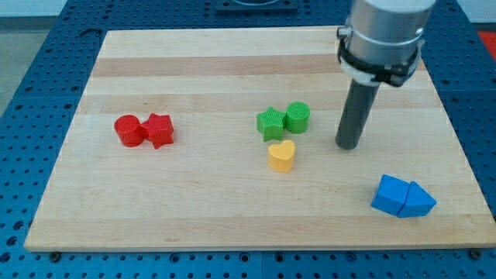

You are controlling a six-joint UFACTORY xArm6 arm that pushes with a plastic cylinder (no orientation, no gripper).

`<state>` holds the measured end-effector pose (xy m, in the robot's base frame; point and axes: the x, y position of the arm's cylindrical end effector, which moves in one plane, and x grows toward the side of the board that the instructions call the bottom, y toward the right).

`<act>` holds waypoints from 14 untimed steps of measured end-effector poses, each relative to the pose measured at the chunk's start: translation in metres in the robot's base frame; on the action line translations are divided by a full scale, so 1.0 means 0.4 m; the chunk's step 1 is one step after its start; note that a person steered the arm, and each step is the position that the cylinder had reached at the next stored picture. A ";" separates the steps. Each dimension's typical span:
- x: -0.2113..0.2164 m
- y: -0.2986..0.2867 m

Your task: Place heart to the left of hexagon

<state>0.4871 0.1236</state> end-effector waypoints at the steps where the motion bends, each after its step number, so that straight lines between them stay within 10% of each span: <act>1: 0.097 -0.036; 4: 0.087 -0.342; 6: 0.028 -0.057; 9: 0.004 -0.190; 12: -0.151 0.095; 14: -0.073 0.062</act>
<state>0.4579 0.1484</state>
